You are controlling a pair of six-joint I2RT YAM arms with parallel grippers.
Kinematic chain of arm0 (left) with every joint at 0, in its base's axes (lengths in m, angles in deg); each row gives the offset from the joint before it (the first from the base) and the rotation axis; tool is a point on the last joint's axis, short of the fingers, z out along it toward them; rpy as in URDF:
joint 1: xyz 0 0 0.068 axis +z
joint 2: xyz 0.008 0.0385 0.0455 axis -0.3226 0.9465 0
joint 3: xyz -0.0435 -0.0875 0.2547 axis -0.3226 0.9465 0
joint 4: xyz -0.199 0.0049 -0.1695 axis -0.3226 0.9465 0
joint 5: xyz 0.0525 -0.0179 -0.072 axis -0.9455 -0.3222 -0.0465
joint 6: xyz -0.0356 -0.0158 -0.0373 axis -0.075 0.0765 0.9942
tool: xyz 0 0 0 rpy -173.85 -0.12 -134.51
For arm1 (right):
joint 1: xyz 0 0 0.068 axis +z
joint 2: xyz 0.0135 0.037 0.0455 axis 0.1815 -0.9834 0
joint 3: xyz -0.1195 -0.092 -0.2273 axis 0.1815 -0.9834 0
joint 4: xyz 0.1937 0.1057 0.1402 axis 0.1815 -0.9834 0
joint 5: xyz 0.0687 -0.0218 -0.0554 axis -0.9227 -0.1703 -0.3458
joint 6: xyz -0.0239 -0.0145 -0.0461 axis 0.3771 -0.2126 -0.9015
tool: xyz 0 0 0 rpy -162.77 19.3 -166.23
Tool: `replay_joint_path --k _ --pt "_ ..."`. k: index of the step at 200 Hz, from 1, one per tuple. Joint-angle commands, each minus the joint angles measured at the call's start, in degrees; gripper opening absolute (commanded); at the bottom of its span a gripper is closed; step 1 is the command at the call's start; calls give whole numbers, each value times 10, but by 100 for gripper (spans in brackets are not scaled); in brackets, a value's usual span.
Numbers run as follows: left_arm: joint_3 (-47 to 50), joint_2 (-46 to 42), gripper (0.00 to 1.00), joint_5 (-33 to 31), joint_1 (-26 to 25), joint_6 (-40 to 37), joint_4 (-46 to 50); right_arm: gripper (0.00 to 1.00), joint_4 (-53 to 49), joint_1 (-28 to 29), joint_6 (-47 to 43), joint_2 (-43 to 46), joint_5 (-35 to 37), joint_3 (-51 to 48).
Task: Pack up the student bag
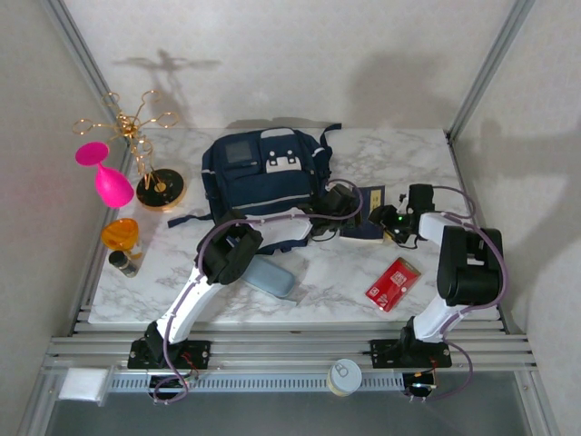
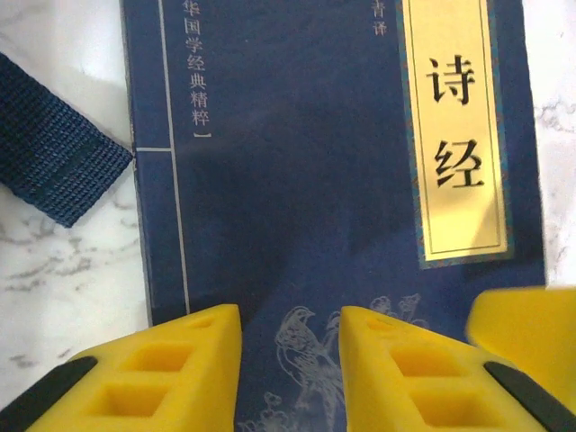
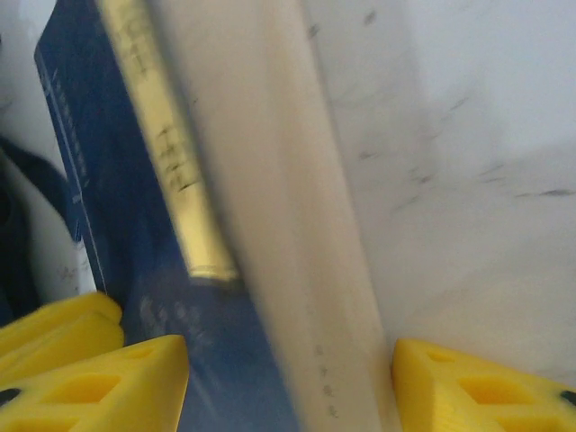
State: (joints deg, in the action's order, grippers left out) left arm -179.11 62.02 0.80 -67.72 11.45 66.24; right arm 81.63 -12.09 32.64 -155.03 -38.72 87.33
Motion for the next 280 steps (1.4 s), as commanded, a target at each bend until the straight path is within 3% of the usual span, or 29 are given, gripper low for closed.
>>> replay_joint_path --k 1,50,71,108,143,191,280 --pt "-13 24 33 -15 6 -15 44 60 -10 14 3 -6 -8 15" --pt "-9 29 32 -36 6 -18 68 56 -38 16 -6 42 17 24" --pt "-6 28 31 -39 6 -20 71 52 -18 16 -6 65 -8 13" --pt "-3 30 31 -42 6 -21 73 44 -54 16 -18 39 -3 39" --pt "8 26 30 -38 5 -18 64 54 -66 17 -15 23 70 39" --pt "9 29 30 -36 5 -14 61 59 -60 36 -20 -34 46 55" --pt "13 33 30 -36 5 -13 61 39 -86 53 -30 -11 70 85"
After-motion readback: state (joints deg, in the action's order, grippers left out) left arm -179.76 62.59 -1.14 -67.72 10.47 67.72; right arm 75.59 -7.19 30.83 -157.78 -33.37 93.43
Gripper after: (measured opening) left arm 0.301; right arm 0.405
